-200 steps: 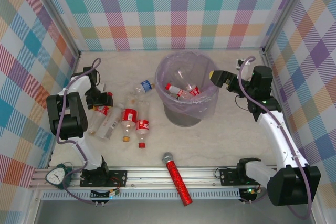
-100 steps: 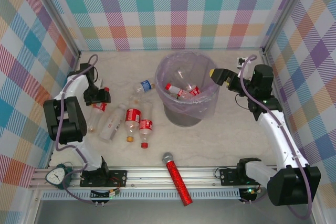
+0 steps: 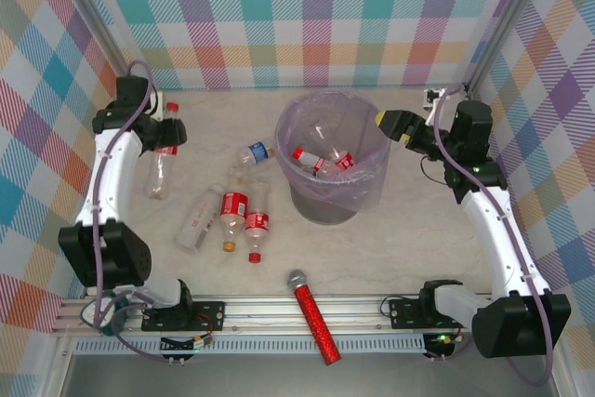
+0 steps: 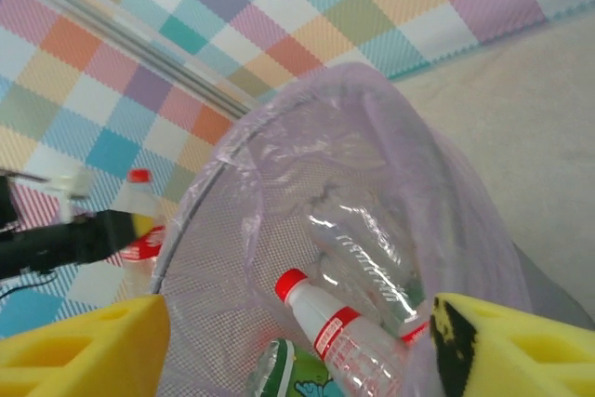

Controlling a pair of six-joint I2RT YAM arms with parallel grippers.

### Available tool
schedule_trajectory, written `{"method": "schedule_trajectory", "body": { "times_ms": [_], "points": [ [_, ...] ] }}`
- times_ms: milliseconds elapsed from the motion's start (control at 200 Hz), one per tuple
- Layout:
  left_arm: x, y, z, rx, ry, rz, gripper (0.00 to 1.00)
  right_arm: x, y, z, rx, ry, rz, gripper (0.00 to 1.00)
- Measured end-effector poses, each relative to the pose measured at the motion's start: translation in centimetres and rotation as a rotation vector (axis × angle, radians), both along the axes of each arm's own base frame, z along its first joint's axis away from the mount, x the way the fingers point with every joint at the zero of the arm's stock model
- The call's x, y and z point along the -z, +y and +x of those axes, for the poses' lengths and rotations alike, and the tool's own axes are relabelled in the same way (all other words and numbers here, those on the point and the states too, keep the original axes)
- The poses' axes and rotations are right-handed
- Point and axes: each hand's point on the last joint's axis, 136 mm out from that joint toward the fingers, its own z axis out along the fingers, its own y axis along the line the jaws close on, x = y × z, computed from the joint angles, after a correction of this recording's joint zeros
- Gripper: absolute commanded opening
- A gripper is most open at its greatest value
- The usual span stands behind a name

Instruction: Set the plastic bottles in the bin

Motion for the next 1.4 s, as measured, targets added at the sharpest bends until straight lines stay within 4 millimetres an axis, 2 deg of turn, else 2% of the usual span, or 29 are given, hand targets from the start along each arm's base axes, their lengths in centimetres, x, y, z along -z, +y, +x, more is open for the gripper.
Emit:
{"method": "schedule_trajectory", "body": {
  "times_ms": [30, 65, 105, 175, 240, 360, 490, 635, 690, 800, 895, 1145, 1245, 1400],
  "points": [
    [-2.3, -1.3, -0.2, 0.025, -0.062, -0.007, 0.40, 0.4, -0.2, 0.0, 0.010, 0.011, -0.009, 0.55],
    [-4.8, -2.9, -0.7, 0.058, -0.132, -0.024, 0.39, 0.8, -0.3, 0.0, 0.015, 0.021, -0.019, 0.42],
    [-7.3, -4.5, -1.5, 0.091, -0.207, -0.044, 0.38, 1.2, -0.3, 0.0, 0.017, 0.034, -0.017, 0.35],
    [-10.9, -6.4, -3.1, 0.130, -0.315, -0.089, 0.37, 1.7, -0.3, -0.1, 0.016, 0.047, -0.011, 0.33],
    [-13.2, -7.8, -4.6, 0.159, -0.391, -0.138, 0.35, 1.8, -0.3, 0.0, 0.013, 0.046, -0.007, 0.31],
    [-15.7, -9.9, -6.2, 0.205, -0.483, -0.239, 0.33, 2.0, -0.4, 0.1, 0.016, 0.045, -0.007, 0.28],
    [-17.7, -12.3, -6.4, 0.257, -0.545, -0.357, 0.31, 2.0, -0.4, 0.1, 0.016, 0.036, -0.016, 0.43],
    [-20.0, -15.4, -6.8, 0.340, -0.609, -0.459, 0.28, 3.0, -0.9, -0.1, 0.040, 0.064, -0.045, 0.44],
    [-20.8, -16.6, -6.8, 0.376, -0.630, -0.488, 0.24, 3.2, -1.1, -0.3, 0.053, 0.070, -0.055, 0.43],
    [-21.3, -19.3, -6.0, 0.445, -0.641, -0.516, 0.16, 3.2, -1.4, -0.6, 0.068, 0.071, -0.070, 0.42],
    [-20.7, -22.3, -4.8, 0.499, -0.616, -0.529, 0.14, 3.5, -1.3, -0.6, 0.060, 0.079, -0.074, 0.39],
    [-15.7, -30.9, -2.4, 0.636, -0.492, -0.514, 0.13, 4.4, -0.6, -0.1, 0.015, 0.108, -0.054, 0.36],
    [-13.7, -33.2, -2.2, 0.673, -0.449, -0.497, 0.12, 4.3, -0.4, -0.1, 0.004, 0.101, -0.049, 0.35],
    [-11.5, -35.3, -2.1, 0.704, -0.401, -0.484, 0.11, 4.5, -0.2, 0.0, -0.009, 0.098, -0.042, 0.35]
  ]
}}
